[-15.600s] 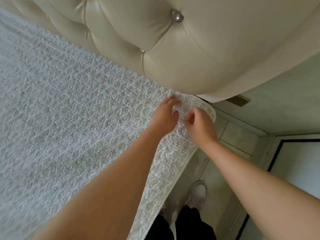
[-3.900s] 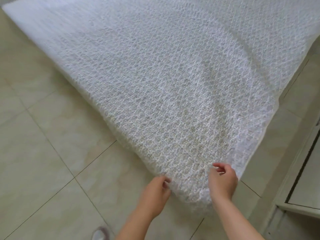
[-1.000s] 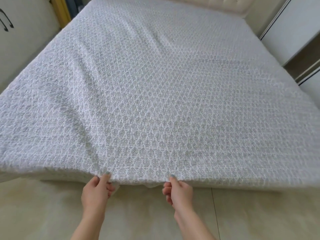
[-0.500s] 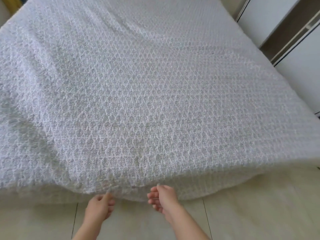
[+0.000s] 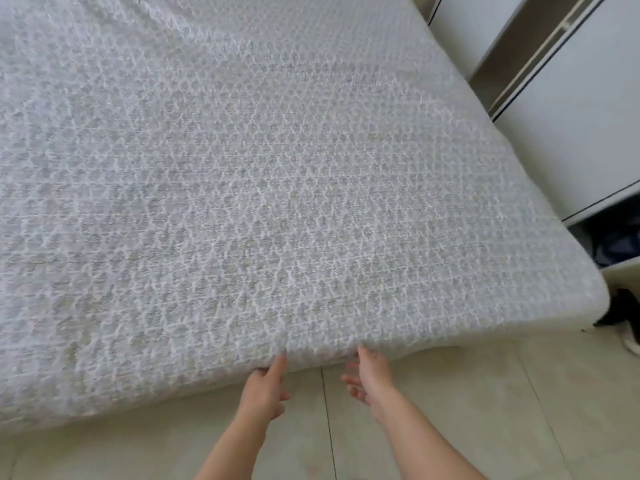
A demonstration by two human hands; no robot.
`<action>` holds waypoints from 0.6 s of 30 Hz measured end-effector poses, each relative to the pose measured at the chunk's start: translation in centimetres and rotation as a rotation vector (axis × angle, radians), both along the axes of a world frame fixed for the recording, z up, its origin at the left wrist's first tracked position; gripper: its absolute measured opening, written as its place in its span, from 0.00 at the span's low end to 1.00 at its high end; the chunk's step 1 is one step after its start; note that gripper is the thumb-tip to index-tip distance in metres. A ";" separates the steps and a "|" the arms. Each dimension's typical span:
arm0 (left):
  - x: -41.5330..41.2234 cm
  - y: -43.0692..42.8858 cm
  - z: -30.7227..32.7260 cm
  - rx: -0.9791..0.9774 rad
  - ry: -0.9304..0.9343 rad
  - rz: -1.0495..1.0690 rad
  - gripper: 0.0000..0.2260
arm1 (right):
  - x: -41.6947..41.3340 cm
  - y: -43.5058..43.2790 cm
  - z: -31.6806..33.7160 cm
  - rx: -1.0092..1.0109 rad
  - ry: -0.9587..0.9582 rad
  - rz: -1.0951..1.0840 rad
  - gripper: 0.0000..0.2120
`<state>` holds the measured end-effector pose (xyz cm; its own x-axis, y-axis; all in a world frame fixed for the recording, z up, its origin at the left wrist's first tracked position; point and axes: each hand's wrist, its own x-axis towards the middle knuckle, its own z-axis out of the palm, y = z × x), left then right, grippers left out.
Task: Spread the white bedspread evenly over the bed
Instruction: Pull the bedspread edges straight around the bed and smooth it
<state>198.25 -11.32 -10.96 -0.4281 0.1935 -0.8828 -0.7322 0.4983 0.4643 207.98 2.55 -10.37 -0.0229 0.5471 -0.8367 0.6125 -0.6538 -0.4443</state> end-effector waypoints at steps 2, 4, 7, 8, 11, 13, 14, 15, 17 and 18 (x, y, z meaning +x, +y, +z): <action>0.9 2.8 -0.9 -0.007 -0.018 0.106 0.22 | 1.3 3.2 0.0 -0.026 0.009 -0.019 0.21; 2.0 4.7 -1.8 -0.031 0.037 0.227 0.22 | 2.7 6.4 0.1 -0.040 0.035 -0.001 0.23; 3.6 5.9 -1.7 -0.030 0.143 0.393 0.19 | 4.3 8.9 0.2 -0.062 0.062 0.065 0.21; 3.8 5.9 -1.3 -0.031 0.160 0.419 0.18 | 4.7 9.0 0.3 -0.061 0.080 0.069 0.20; 4.0 5.8 -0.1 -0.035 0.199 0.413 0.15 | 5.3 8.7 0.7 0.001 0.100 0.061 0.17; 4.4 5.3 0.6 -0.032 0.270 0.385 0.15 | 5.6 8.1 1.3 0.067 0.100 0.070 0.18; 4.7 5.0 0.9 -0.032 0.305 0.365 0.16 | 5.8 7.7 1.5 0.096 0.107 0.077 0.19; 5.0 4.6 1.3 -0.027 0.330 0.343 0.16 | 6.1 7.4 1.8 0.122 0.113 0.081 0.19; 5.8 3.9 1.8 -0.020 0.360 0.309 0.16 | 7.0 6.7 2.6 0.162 0.100 0.097 0.20; 6.1 3.5 2.1 -0.019 0.368 0.302 0.16 | 7.5 6.2 3.0 0.173 0.092 0.106 0.21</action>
<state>204.38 -7.84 -8.83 -0.7475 -0.0025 -0.6642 -0.6343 0.2992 0.7128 215.45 8.74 -7.33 -0.1604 0.6729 -0.7221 0.6255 -0.4966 -0.6017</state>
